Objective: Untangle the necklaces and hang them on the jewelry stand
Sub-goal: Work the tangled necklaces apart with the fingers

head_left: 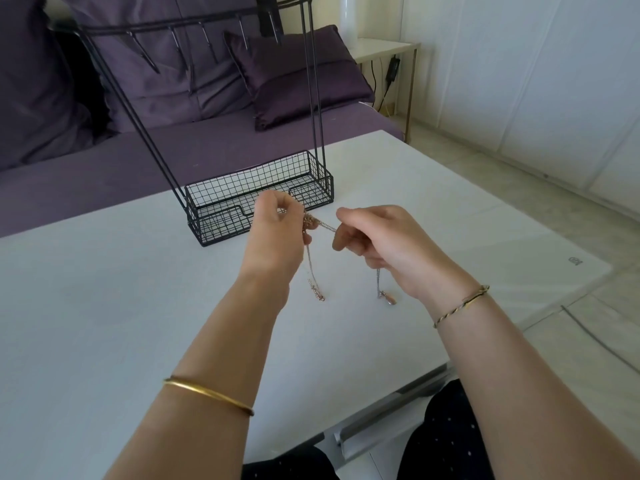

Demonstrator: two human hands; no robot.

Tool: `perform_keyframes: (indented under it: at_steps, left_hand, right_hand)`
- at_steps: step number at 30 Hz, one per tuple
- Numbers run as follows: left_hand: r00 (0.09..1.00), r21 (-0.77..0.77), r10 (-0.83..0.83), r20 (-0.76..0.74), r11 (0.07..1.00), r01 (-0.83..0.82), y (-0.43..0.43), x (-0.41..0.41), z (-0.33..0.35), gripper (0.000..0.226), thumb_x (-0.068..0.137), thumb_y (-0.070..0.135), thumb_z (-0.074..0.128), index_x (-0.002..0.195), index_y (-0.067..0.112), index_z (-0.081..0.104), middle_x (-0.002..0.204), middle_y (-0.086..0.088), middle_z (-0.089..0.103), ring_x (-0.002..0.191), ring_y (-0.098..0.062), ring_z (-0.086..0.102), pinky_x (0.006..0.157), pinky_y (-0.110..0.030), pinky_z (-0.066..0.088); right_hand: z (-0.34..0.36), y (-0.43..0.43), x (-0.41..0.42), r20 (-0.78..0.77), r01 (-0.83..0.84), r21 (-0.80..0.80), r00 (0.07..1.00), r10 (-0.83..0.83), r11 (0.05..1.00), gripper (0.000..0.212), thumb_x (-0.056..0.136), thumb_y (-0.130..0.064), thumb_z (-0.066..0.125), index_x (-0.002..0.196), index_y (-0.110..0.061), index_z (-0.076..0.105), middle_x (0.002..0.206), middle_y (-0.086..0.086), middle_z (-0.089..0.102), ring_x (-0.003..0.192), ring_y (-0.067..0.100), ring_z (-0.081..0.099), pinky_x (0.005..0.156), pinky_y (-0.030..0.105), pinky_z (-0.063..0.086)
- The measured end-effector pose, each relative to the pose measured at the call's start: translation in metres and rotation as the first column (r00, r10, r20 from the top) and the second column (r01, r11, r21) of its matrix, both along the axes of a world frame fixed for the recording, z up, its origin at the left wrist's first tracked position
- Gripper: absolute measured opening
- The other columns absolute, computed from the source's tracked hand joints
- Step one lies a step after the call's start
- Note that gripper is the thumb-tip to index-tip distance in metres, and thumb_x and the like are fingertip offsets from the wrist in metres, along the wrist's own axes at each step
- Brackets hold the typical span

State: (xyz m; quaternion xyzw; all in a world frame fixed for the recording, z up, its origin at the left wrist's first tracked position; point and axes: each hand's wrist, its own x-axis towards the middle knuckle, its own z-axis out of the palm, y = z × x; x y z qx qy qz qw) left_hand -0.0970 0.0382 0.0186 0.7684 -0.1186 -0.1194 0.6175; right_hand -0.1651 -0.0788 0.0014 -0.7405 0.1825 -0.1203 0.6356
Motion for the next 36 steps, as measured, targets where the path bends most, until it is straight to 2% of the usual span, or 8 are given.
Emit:
perform_keyframes:
  at_steps: [3, 6, 12, 16, 18, 21, 27, 36]
  left_hand:
    - [0.997, -0.068, -0.025, -0.077, 0.998, 0.020, -0.001, 0.001, -0.001, 0.017, 0.099, 0.018, 0.040, 0.084, 0.023, 0.045, 0.083, 0.004, 0.066, 0.075, -0.013, 0.054, 0.068, -0.028, 0.042]
    - [0.996, -0.089, -0.028, -0.085, 0.996, 0.020, -0.003, 0.001, -0.003, 0.017, 0.099, 0.016, 0.041, 0.084, 0.021, 0.046, 0.088, 0.000, 0.062, 0.079, -0.014, 0.055, 0.067, -0.029, 0.042]
    - [0.999, -0.076, -0.002, -0.043, 0.997, -0.002, -0.004, 0.003, -0.003, 0.014, 0.096, 0.010, 0.040, 0.084, 0.015, 0.047, 0.085, -0.003, 0.063, 0.074, -0.013, 0.057, 0.060, -0.027, 0.044]
    - [0.999, 0.006, -0.008, 0.048, 1.000, 0.008, -0.003, 0.003, -0.006, 0.010, 0.094, 0.009, 0.041, 0.090, 0.012, 0.050, 0.080, 0.000, 0.068, 0.068, -0.012, 0.060, 0.060, -0.025, 0.045]
    - [0.997, 0.030, -0.023, 0.069, 0.999, 0.021, -0.004, 0.001, -0.006, 0.009, 0.095, 0.011, 0.043, 0.090, 0.014, 0.050, 0.080, 0.001, 0.068, 0.068, -0.011, 0.060, 0.062, -0.025, 0.047]
    - [0.993, 0.055, -0.044, 0.109, 0.998, 0.038, -0.005, -0.001, -0.007, 0.007, 0.096, 0.013, 0.046, 0.091, 0.014, 0.051, 0.080, 0.001, 0.067, 0.068, -0.009, 0.059, 0.065, -0.026, 0.048]
    - [0.993, 0.046, -0.050, 0.110, 0.998, 0.045, -0.006, 0.000, -0.009, 0.013, 0.096, 0.013, 0.045, 0.085, 0.019, 0.049, 0.076, 0.000, 0.063, 0.064, -0.010, 0.055, 0.060, -0.024, 0.045]
    - [0.996, 0.124, -0.050, 0.072, 0.991, 0.041, -0.005, 0.004, -0.011, 0.008, 0.095, 0.014, 0.044, 0.094, 0.013, 0.053, 0.078, 0.003, 0.063, 0.059, -0.007, 0.051, 0.042, -0.009, 0.036]
  right_hand:
    - [-0.001, 0.003, 0.000, 0.022, 0.032, 0.006, 0.999, -0.032, 0.999, 0.031, 0.088, -0.029, 0.059, 0.064, -0.013, 0.071, 0.048, -0.004, 0.032, 0.045, 0.013, 0.020, 0.043, 0.022, 0.017]
    - [-0.003, 0.005, 0.001, 0.073, 0.063, -0.083, 0.996, -0.057, 0.995, 0.010, 0.083, -0.014, 0.067, 0.075, -0.012, 0.071, 0.038, -0.015, 0.037, 0.038, 0.004, 0.032, 0.040, 0.013, 0.023]
    - [-0.004, 0.005, 0.003, 0.111, 0.146, -0.260, 0.986, -0.121, 0.955, 0.019, 0.078, -0.003, 0.057, 0.072, -0.015, 0.071, 0.040, -0.017, 0.045, 0.043, 0.003, 0.040, 0.044, 0.012, 0.027]
    - [-0.003, 0.004, 0.002, 0.068, 0.170, -0.075, 0.984, -0.165, 0.983, 0.022, 0.084, -0.015, 0.057, 0.068, -0.001, 0.064, 0.054, -0.006, 0.057, 0.047, 0.012, 0.047, 0.046, 0.023, 0.039]
    - [-0.003, 0.005, 0.003, 0.071, 0.145, 0.094, 0.986, -0.152, 0.985, 0.023, 0.089, -0.015, 0.056, 0.069, -0.005, 0.059, 0.062, 0.004, 0.063, 0.047, 0.016, 0.054, 0.048, 0.027, 0.048]
    - [-0.003, 0.005, 0.003, 0.064, 0.121, 0.133, 0.989, -0.130, 0.984, 0.006, 0.088, -0.007, 0.056, 0.082, -0.007, 0.057, 0.068, 0.009, 0.065, 0.049, 0.016, 0.058, 0.052, 0.031, 0.055]
    - [-0.009, 0.000, 0.002, -0.049, 0.019, -0.079, 0.999, -0.023, 0.997, 0.009, 0.081, -0.012, 0.069, 0.075, -0.018, 0.070, 0.055, -0.012, 0.056, 0.053, 0.011, 0.045, 0.052, 0.022, 0.039]
    - [-0.008, -0.001, 0.002, -0.034, 0.043, -0.060, 0.998, -0.045, 0.997, 0.015, 0.086, -0.009, 0.063, 0.074, -0.018, 0.066, 0.058, -0.010, 0.056, 0.047, 0.002, 0.044, 0.049, 0.021, 0.035]
